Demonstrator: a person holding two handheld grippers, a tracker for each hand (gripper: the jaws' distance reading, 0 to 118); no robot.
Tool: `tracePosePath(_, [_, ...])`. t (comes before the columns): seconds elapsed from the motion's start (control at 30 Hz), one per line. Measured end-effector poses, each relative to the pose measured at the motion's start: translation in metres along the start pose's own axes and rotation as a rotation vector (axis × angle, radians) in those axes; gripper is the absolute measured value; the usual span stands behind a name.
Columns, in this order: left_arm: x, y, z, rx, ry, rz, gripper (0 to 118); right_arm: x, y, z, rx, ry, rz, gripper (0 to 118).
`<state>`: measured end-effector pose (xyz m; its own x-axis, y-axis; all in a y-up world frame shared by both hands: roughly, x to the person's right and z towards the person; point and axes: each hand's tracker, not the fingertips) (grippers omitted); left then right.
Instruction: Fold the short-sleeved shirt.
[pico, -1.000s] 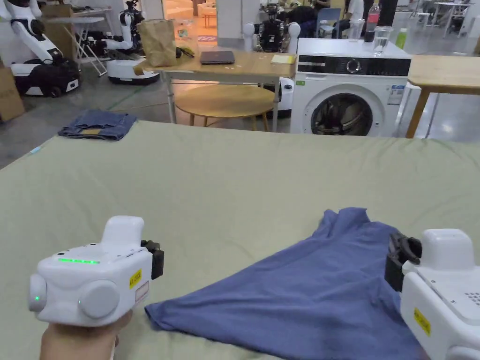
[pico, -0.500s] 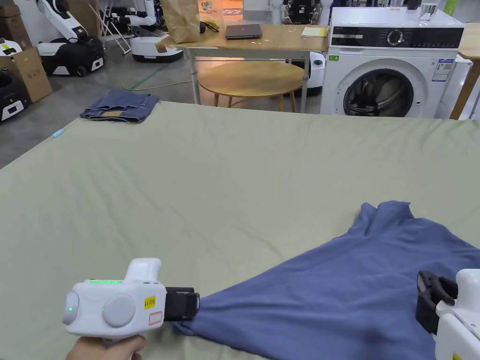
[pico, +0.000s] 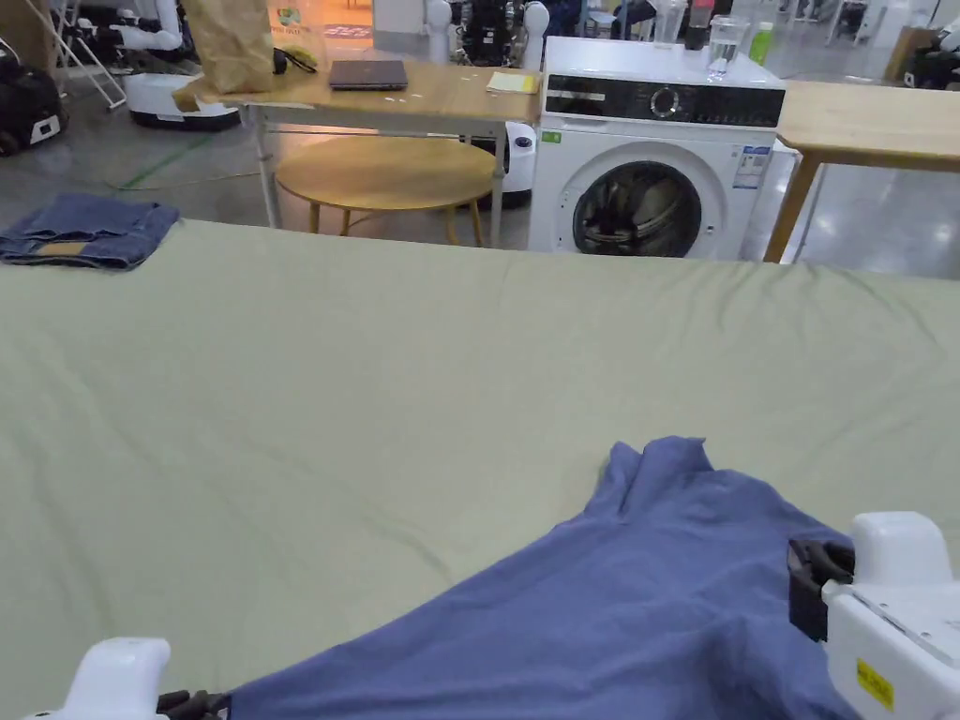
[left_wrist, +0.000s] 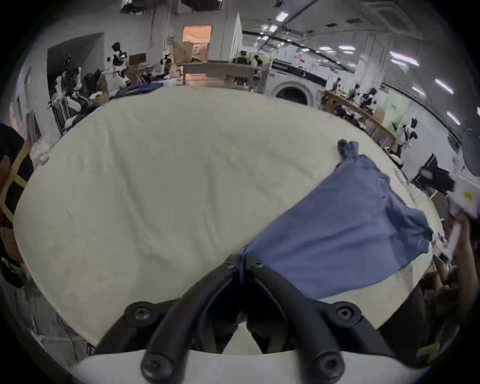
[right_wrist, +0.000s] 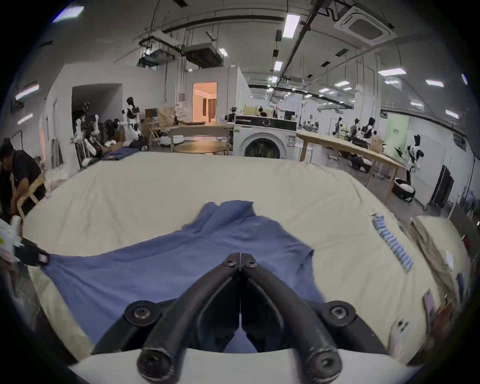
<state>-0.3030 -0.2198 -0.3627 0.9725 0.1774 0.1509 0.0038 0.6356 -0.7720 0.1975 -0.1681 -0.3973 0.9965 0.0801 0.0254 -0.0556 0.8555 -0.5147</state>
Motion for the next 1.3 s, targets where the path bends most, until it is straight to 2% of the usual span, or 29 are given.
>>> tracePosePath(0.1, [0.018,0.007,0.021,0.031,-0.021,-0.007,0,0.026,0.021,-0.048,-0.058,-0.012,0.053,0])
tracePosePath(0.13, [0.019,0.009,0.023,0.039,-0.025,-0.013,0,0.034,0.028,-0.068,-0.091,-0.004,0.070,5])
tracePosePath(0.17, [0.021,0.010,0.024,0.042,-0.027,-0.016,0,0.041,0.033,-0.086,-0.112,0.002,0.080,40])
tracePosePath(0.2, [0.022,0.012,0.025,0.043,-0.031,-0.018,0,0.048,0.038,-0.109,-0.143,0.000,0.095,81])
tracePosePath(0.23, [0.022,0.012,0.025,0.045,-0.036,-0.017,0,0.054,0.041,-0.134,-0.206,0.010,0.108,115])
tracePosePath(0.27, [0.022,0.013,0.025,0.049,-0.035,-0.015,0,0.059,0.042,-0.155,-0.254,0.013,0.114,118])
tracePosePath(0.3, [0.021,0.014,0.024,0.049,-0.030,-0.016,0,0.062,0.039,-0.173,-0.237,0.023,0.148,118])
tracePosePath(0.5, [0.007,0.016,0.002,0.003,-0.004,-0.001,0,0.064,0.031,-0.273,-0.346,0.055,0.147,118])
tracePosePath(0.53, [0.006,0.017,-0.001,-0.002,-0.001,-0.003,0,0.056,0.034,-0.278,-0.365,0.067,0.157,117])
tracePosePath(0.57, [0.005,0.016,-0.003,-0.002,0.004,-0.002,0,0.054,0.029,-0.283,-0.405,0.081,0.172,110])
tracePosePath(0.6, [0.004,0.017,-0.006,-0.008,0.008,-0.001,0,0.054,0.023,-0.287,-0.462,0.107,0.153,103])
tracePosePath(0.63, [0.004,0.018,-0.007,-0.011,0.010,-0.002,0,0.054,0.025,-0.281,-0.445,0.126,0.090,100])
tracePosePath(0.7, [0.004,0.019,-0.009,-0.007,0.014,-0.002,0,0.058,0.033,-0.260,-0.381,0.153,0.016,90])
tracePosePath(0.73, [0.003,0.019,-0.011,-0.007,0.011,-0.002,0,0.058,0.033,-0.250,-0.370,0.146,0.018,64])
tracePosePath(0.77, [0.002,0.019,-0.013,-0.004,0.010,0.001,0,0.056,0.033,-0.242,-0.381,0.147,0.028,13])
tracePosePath(0.8, [0.002,0.019,-0.016,-0.003,0.009,0.004,0,0.052,0.038,-0.232,-0.393,0.142,0.032,1])
tracePosePath(0.93, [-0.005,0.016,-0.022,0.034,0.015,0.043,0,0.039,0.049,-0.177,-0.312,0.103,0.097,1])
tracePosePath(1.03, [0.004,0.021,-0.014,0.076,0.024,0.063,0,0.034,0.060,-0.126,-0.224,0.101,0.044,1])
tracePosePath(1.17, [0.019,0.043,-0.007,0.139,0.043,0.065,0,0.029,0.083,-0.061,-0.080,0.050,0.026,1])
tracePosePath(1.3, [0.038,0.086,0.007,0.226,0.094,0.031,0,0.029,0.116,-0.005,0.055,0.000,0.042,1])
